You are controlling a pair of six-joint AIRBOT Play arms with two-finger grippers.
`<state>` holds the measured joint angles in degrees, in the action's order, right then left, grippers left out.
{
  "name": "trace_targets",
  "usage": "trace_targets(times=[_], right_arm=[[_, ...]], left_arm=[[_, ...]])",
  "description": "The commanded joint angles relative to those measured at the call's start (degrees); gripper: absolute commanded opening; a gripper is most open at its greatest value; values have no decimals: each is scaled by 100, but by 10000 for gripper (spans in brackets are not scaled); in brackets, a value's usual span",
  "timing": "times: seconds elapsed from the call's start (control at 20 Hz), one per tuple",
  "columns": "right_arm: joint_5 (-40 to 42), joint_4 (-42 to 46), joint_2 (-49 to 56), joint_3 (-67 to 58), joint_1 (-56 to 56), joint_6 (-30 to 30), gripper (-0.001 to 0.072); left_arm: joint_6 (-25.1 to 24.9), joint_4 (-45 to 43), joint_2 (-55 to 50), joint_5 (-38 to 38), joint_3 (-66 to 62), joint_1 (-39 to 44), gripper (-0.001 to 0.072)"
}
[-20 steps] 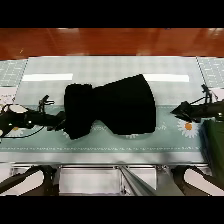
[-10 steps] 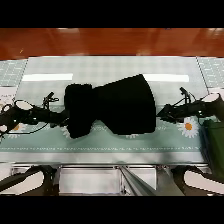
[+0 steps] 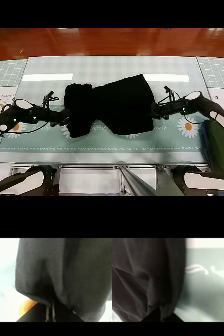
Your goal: Fold the shirts.
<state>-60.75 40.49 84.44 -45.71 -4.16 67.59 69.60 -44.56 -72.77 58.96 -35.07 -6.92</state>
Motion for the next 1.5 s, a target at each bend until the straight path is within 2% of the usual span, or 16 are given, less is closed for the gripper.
trace_targets(times=[0.0, 0.2, 0.45, 0.65, 0.85, 1.0, 1.1, 1.25, 1.45], right_arm=[[-682, 111, -175, -758, 76, 24, 25], [-1025, 785, -920, -2527, 76, 619, 25], [-1261, 1569, -1880, -5073, 76, 1091, 25], [-1335, 2343, -2868, -6092, 76, 1388, 25], [-1620, 3342, -3995, -6142, 76, 1849, 25], [-2361, 3862, -4634, -6142, 76, 2072, 25], [-2946, 4223, -4929, -6083, 76, 2267, 25], [-3421, 4223, -5364, -5318, 76, 2496, 25], [-3368, 4052, -5829, -3152, 76, 2605, 25]], left_arm=[[-44, 2, 55, 210, -365, -55, 25], [-31, 293, 474, 782, -1823, -352, 24], [256, 708, 1397, 927, -4192, -876, 24], [466, 708, 2057, 927, -5768, -1390, 24], [468, 688, 2802, 835, -6507, -2055, 24], [573, 376, 3377, 767, -6522, -2164, 24], [669, -260, 3626, 896, -6518, -1893, 24], [1130, -1604, 3676, 1340, -6443, -1217, 24], [1217, -1845, 3661, 1716, -4981, -455, 25]])
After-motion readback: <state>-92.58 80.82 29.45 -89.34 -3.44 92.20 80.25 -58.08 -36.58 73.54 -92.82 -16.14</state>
